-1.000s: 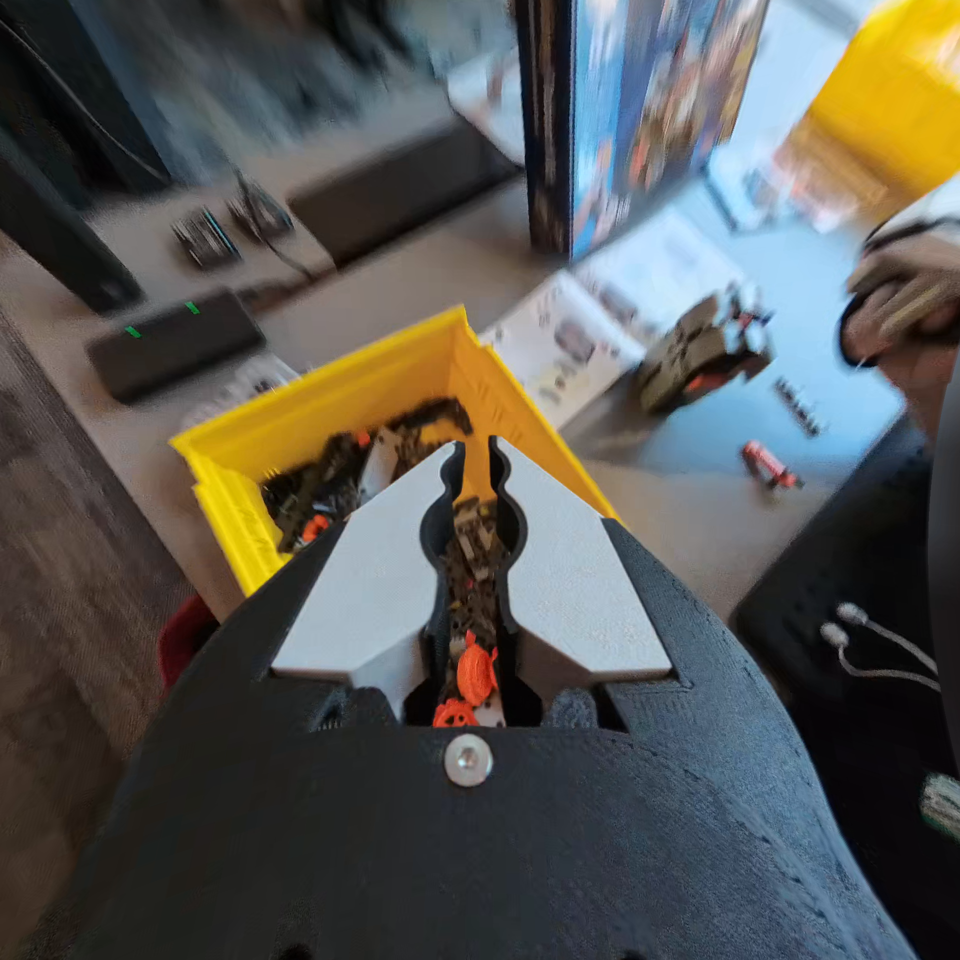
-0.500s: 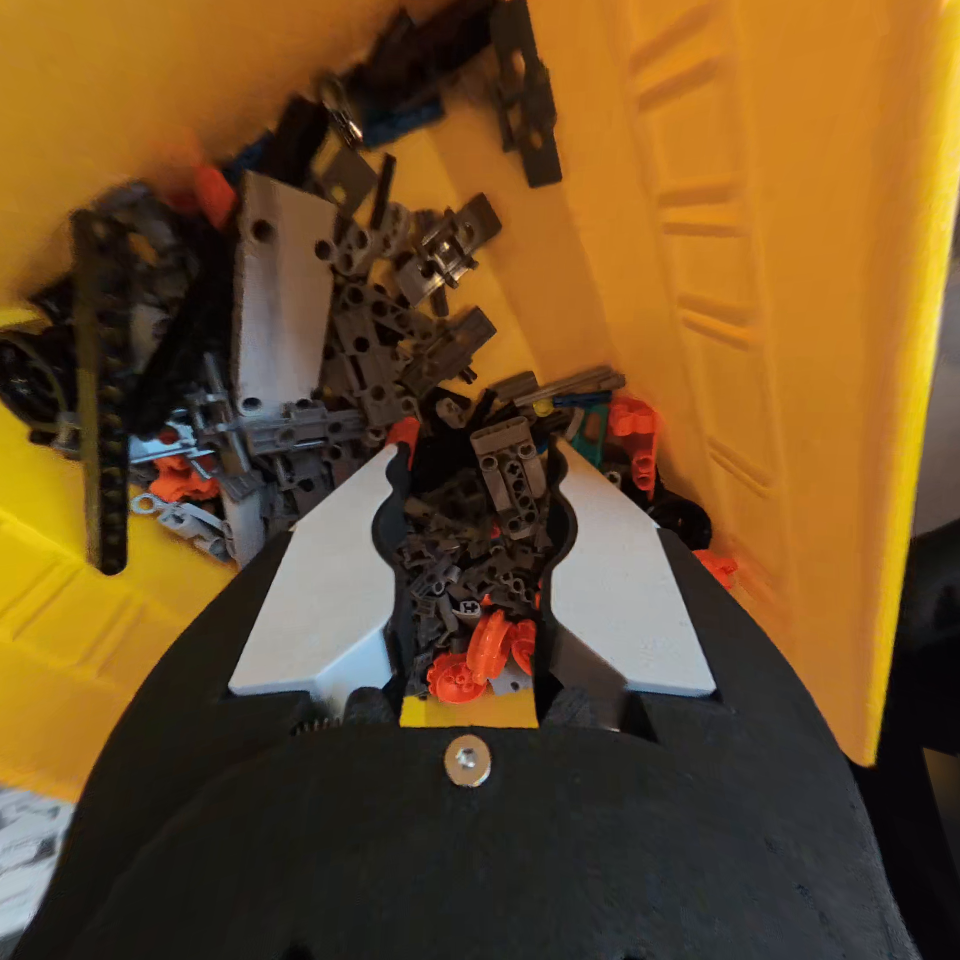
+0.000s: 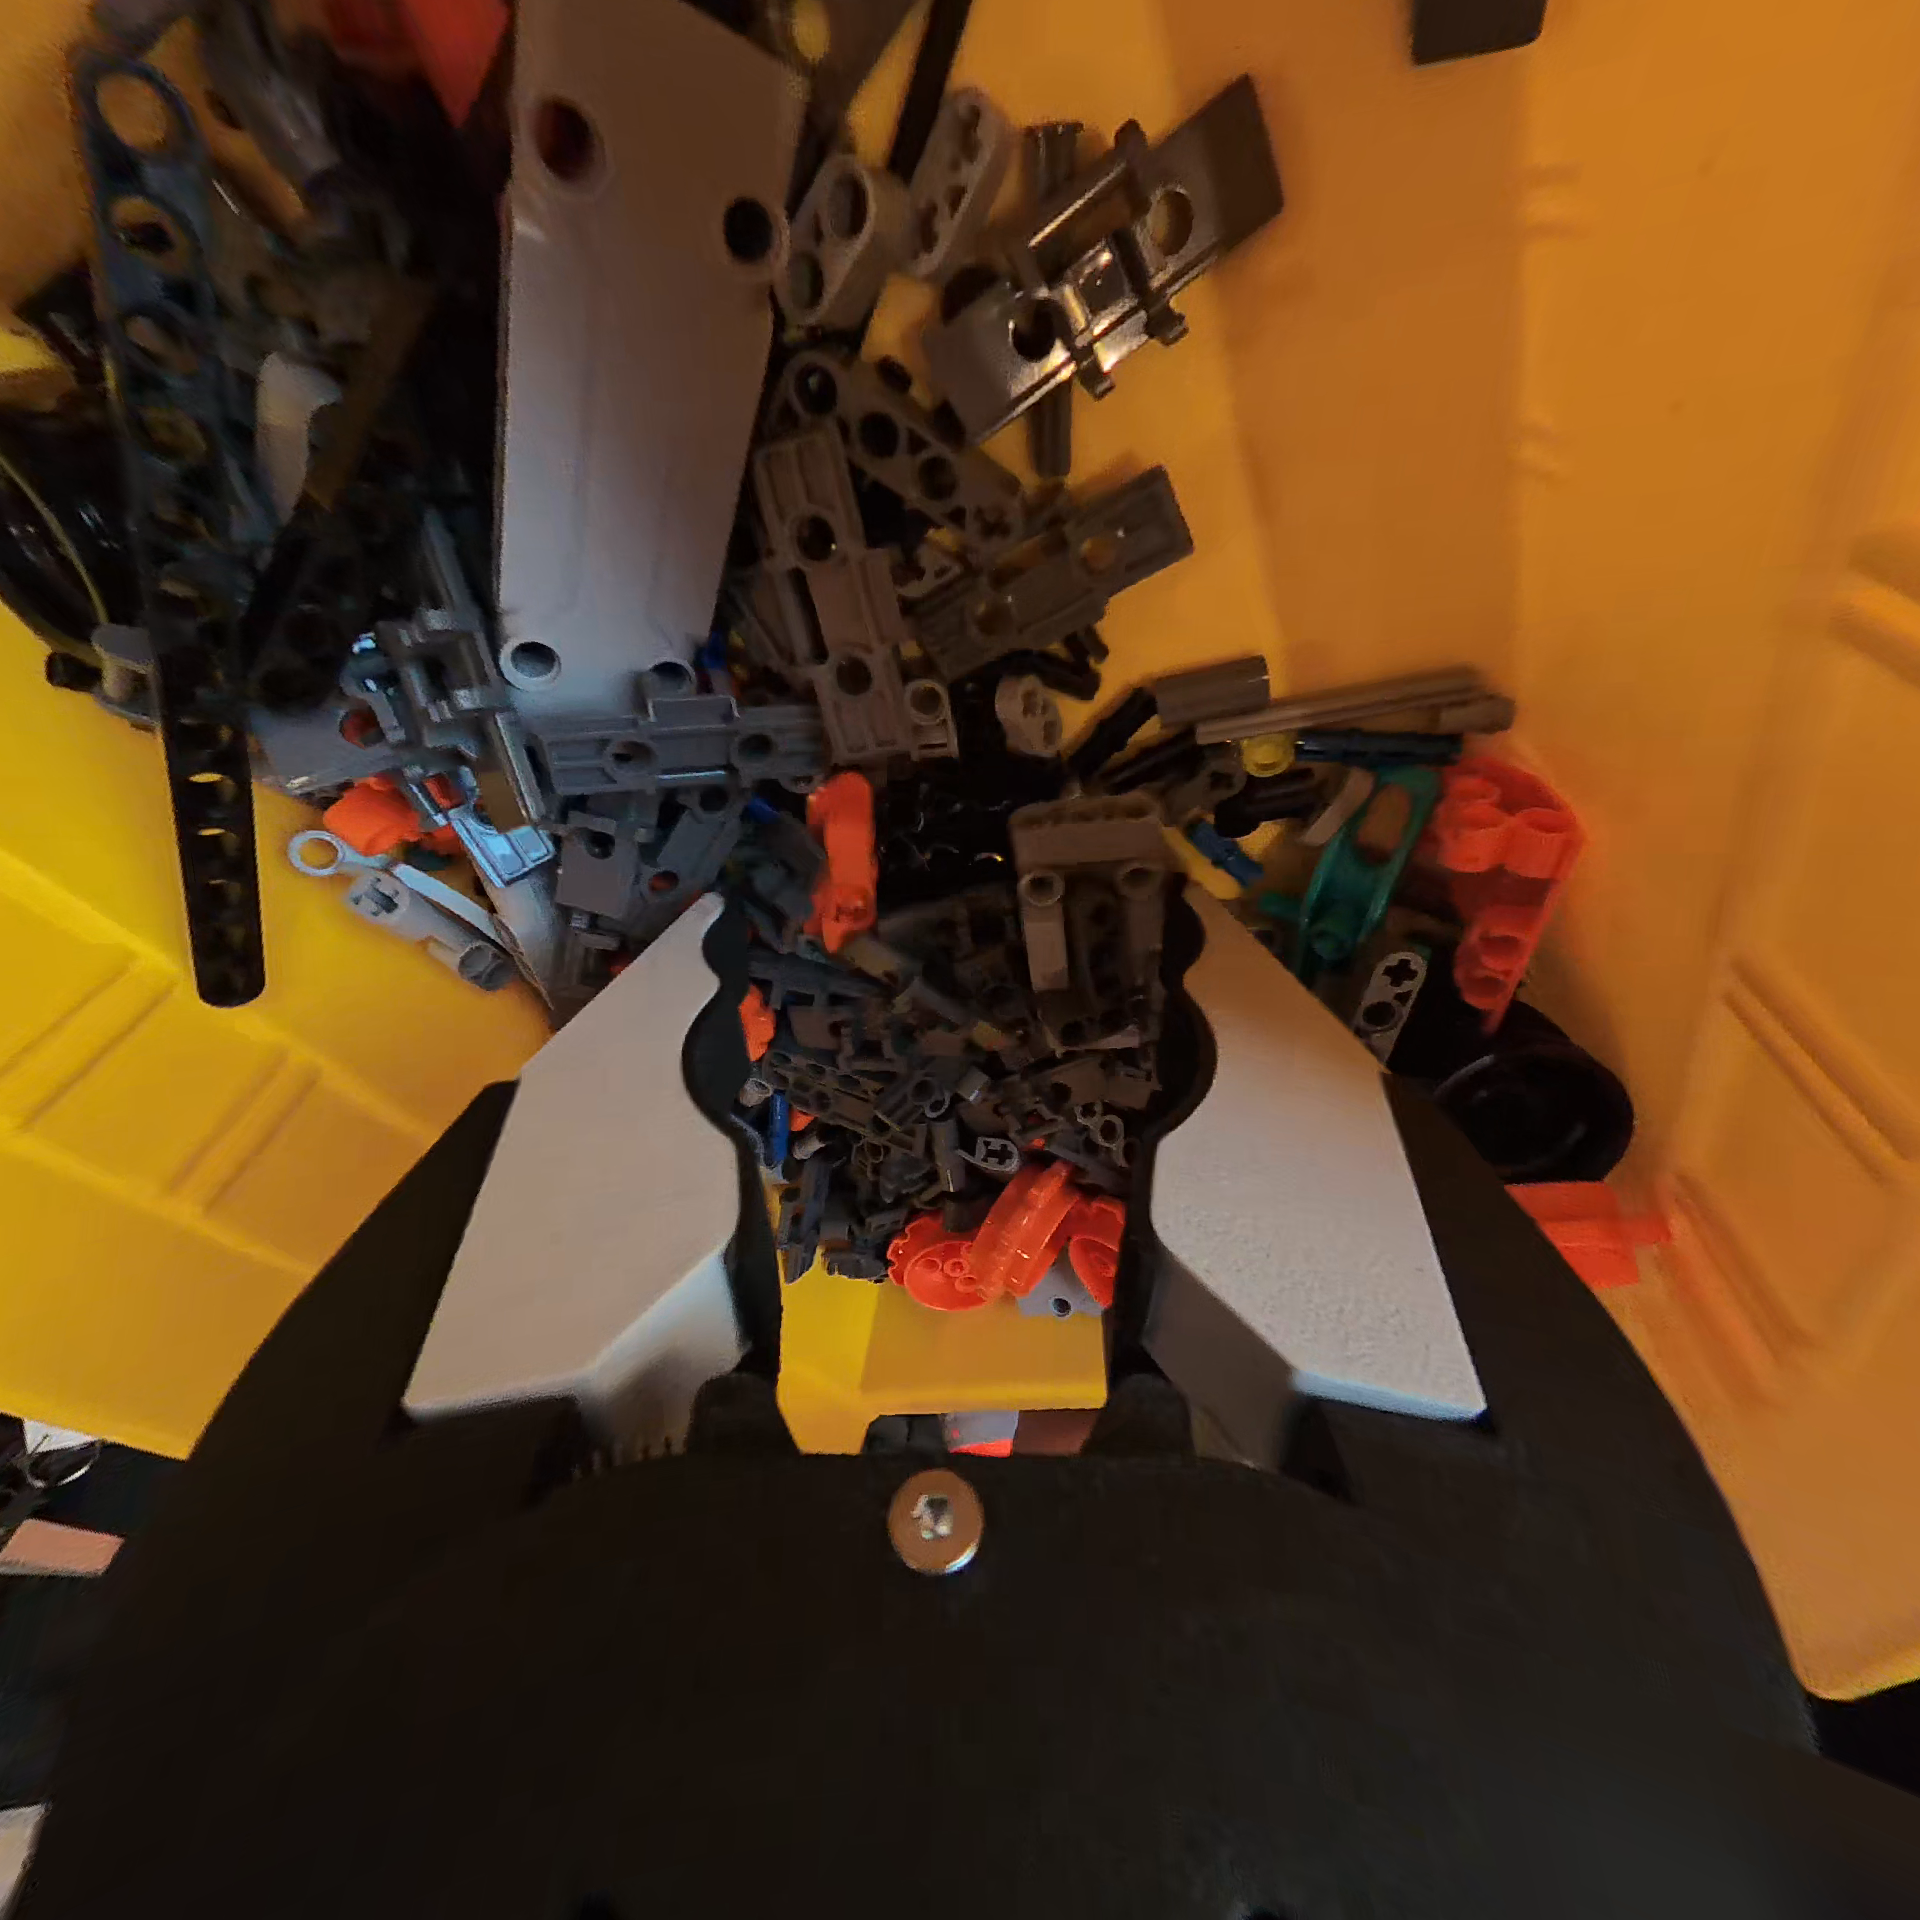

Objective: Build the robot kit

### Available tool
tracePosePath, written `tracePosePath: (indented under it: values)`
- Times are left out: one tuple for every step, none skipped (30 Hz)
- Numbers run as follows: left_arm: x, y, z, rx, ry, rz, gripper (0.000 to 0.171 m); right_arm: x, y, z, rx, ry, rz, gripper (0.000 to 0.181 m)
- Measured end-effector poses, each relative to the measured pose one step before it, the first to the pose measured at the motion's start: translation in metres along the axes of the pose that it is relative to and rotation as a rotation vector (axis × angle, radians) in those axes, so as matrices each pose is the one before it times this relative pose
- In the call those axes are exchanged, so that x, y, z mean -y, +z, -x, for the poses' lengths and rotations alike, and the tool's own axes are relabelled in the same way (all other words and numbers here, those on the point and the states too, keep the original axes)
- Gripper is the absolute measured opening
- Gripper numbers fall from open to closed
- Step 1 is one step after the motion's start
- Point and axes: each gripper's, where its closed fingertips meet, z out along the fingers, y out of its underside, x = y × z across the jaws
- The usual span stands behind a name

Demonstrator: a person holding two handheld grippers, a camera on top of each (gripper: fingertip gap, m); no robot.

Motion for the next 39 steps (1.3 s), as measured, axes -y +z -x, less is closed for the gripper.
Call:
tracePosePath:
  values:
    - [0.00022, 0.0003, -0.00063, -0.0139, 0.0042, 0.00038, 0.075, 0.00043, -0.00019, -0.00022, 0.0013, 0.0003, -0.0002, 0.005]
    - [0.00005, 0.00017, -0.00165, -0.0184, 0.0053, 0.00043, 0.072, 0.00059, -0.00042, -0.00025, 0.001, -0.0014, 0.0016, 0.005]
    - [-0.00038, -0.00023, -0.00154, -0.0154, 0.0095, 0.00193, 0.059, 0.0016, -0.00086, -0.00008, -0.0002, -0.0027, -0.0029, 0.005]
    - [-0.00143, -0.00009, 0.00035, -0.0009, 0.013, 0.0069, 0.043, 0.00263, -0.00111, 0.00035, 0.0004, -0.0015, -0.0083, 0.005]
    - [-0.00172, 0.00029, 0.00103, 0.0043, 0.0163, 0.00874, 0.033, 0.00309, -0.00101, 0.00125, 0.0043, 0.0013, -0.0114, 0.005]
    - [-0.00155, 0.00018, 0.00087, 0.0017, 0.0161, 0.00561, 0.031, 0.0034, -0.00065, 0.0028, 0.0119, 0.0046, -0.0144, 0.005]
    - [-0.0013, -0.00066, 0.00082, -0.0003, 0.0119, 0.00154, 0.029, 0.0038, -0.00025, 0.00498, 0.0224, 0.0079, -0.0185, 0.005]
    - [-0.00119, -0.00146, 0.00128, -0.0007, 0.0077, -0.00362, 0.017, 0.00349, 0.00066, 0.00612, 0.0254, 0.012, -0.017, 0.005]
    - [-0.00002, -0.00228, 0.001, -0.0044, 0.0029, -0.01335, 0.012, 0.00216, 0.00164, 0.00666, 0.0246, 0.0182, -0.0091, 0.005]
    - [0.00081, -0.00321, 0.00129, -0.0056, -0.0018, -0.02041, 0.012, 0.00171, 0.00254, 0.00819, 0.0287, 0.0207, -0.0112, 0.005]
    - [0.00123, -0.00374, 0.00237, -0.0008, -0.0041, -0.02345, 0.012, 0.00049, 0.00345, 0.00987, 0.0348, 0.0191, -0.0117, 0.004]
    - [0.00145, -0.0042, 0.00297, 0.0028, -0.0051, -0.02574, 0.012, -0.00171, 0.00433, 0.00955, 0.0301, 0.0177, -0.0035, 0.004]
    - [0.00194, -0.00423, 0.00299, 0.003, -0.0067, -0.02762, 0.011, -0.00358, 0.00493, 0.00884, 0.0238, 0.0105, 0.0021, 0.004]
    - [0.00223, -0.00404, 0.00274, 0.0004, -0.0073, -0.02804, 0.011, -0.00519, 0.00503, 0.00823, 0.0207, -0.0034, 0.0089, 0.005]
    - [0.00272, -0.00381, 0.00198, -0.0019, -0.0052, -0.02831, 0.012, -0.00693, 0.00498, 0.00718, 0.0154, -0.0194, 0.0183, 0.005]
    - [0.00411, -0.00412, 0.00231, 0.001, -0.0028, -0.03383, 0.011, -0.00776, 0.00495, 0.00548, 0.0085, -0.0333, 0.0291, 0.005]
    - [0.00659, -0.00484, 0.00219, 0.0017, -0.0039, -0.04517, 0.011, -0.00803, 0.00443, 0.00424, 0.0065, -0.0392, 0.0392, 0.005]
    - [0.00836, -0.00513, 0.00168, -0.002, -0.008, -0.05278, 0.011, -0.00652, 0.0035, 0.00292, 0.0033, -0.0363, 0.0373, 0.005]
    - [0.00928, -0.00483, 0.0013, -0.003, -0.011, -0.05492, 0.012, -0.00391, 0.00227, 0.00174, -0.0003, -0.027, 0.0211, 0.005]
    - [0.01063, -0.00422, 0.00145, -0.0008, -0.0093, -0.05982, 0.012, -0.00138, 0.00115, 0.00152, 0.0027, -0.0126, 0.0036, 0.005]
    - [0.01255, -0.00374, 0.00176, 0.0017, -0.0061, -0.06815, 0.012, 0.00024, 0.0004, 0.00158, 0.01, 0.0044, -0.0048, 0.005]
    - [0.0136, -0.00325, 0.00199, 0.0036, -0.0096, -0.0742, 0.012, 0.0007, 0.00012, 0.00103, 0.012, 0.0162, -0.0061, 0.005]
    - [0.01317, -0.00248, 0.00184, 0.0011, -0.0198, -0.07405, 0.012, 0.00055, -0.00029, -0.00032, 0.007, 0.0176, -0.0059, 0.005]
    - [0.01082, -0.00145, 0.00064, -0.0075, -0.032, -0.06354, 0.012, 0.00022, -0.00083, -0.00146, 0.0006, 0.0141, -0.004, 0.005]
    - [0.0063, -0.00058, -0.00142, -0.0229, -0.0382, -0.03836, 0.024, 0.00001, -0.00096, -0.00243, -0.0049, 0.0115, -0.0031, 0.004]
    - [0.00003, -0.00016, -0.00385, -0.0373, -0.0325, -0.00263, 0.037, 0.0, -0.00116, -0.00224, -0.0046, 0.0101, -0.0029, 0.004]
    - [-0.00657, 0.00044, -0.0036, -0.0336, -0.0227, 0.03198, 0.043, 0.00006, -0.00093, -0.00179, -0.0026, 0.0102, -0.0024, 0.004]
    - [-0.01128, 0.0013, -0.00123, -0.0162, -0.0112, 0.05852, 0.048, 0.00057, -0.00077, -0.00136, -0.0024, 0.0087, -0.0047, 0.004]
    - [-0.01181, 0.00153, 0.00168, 0.0059, 0.0021, 0.06355, 0.049, 0.00062, -0.00057, -0.00064, -0.0006, 0.0054, -0.0046, 0.004]
    - [-0.01119, 0.00116, 0.004, 0.0249, 0.0018, 0.05611, 0.052, 0.00041, -0.00017, -0.00015, 0.0003, 0.0017, -0.0015, 0.004]
    - [-0.01215, 0.00116, 0.00405, 0.026, -0.0071, 0.05774, 0.054, -0.00008, 0.00006, 0.00035, 0.0007, -0.003, 0.0012, 0.004]
    - [-0.01249, 0.00123, 0.00304, 0.0186, -0.0094, 0.0581, 0.054, -0.00055, 0.00026, 0.00038, -0.0002, -0.0073, 0.0042, 0.004]
    - [-0.01154, 0.00174, 0.00223, 0.0116, -0.0062, 0.05224, 0.054, -0.00112, 0.00039, 0.0006, -0.0004, -0.01, 0.0072, 0.004]
    - [-0.01176, 0.00274, 0.00101, 0.0027, -0.0072, 0.05343, 0.054, -0.00135, 0.00064, 0.00062, 0.0005, -0.0102, 0.0088, 0.004]
    - [-0.01167, 0.00413, -0.00026, -0.0054, -0.0123, 0.05786, 0.052, -0.00125, 0.00064, 0.00075, 0.0012, -0.0083, 0.0079, 0.004]
    - [-0.00947, 0.00522, -0.00151, -0.0134, -0.0111, 0.05547, 0.052, -0.00073, 0.00037, 0.00069, 0.0008, -0.0058, 0.0047, 0.004]
    - [-0.00551, 0.0053, -0.00311, -0.0214, -0.0042, 0.04331, 0.05, -0.00025, 0.00026, 0.00082, 0.0023, -0.0038, 0.002, 0.004]
    - [-0.00216, 0.00477, -0.00307, -0.0188, -0.0011, 0.02831, 0.046, -0.00001, 0.00012, 0.00065, 0.002, -0.0031, 0.0012, 0.004]
    - [-0.00009, 0.00324, -0.0009, -0.0029, -0.0022, 0.0167, 0.042, 0.00017, -0.00013, 0.00014, -0.0001, -0.0031, 0.0006, 0.004]
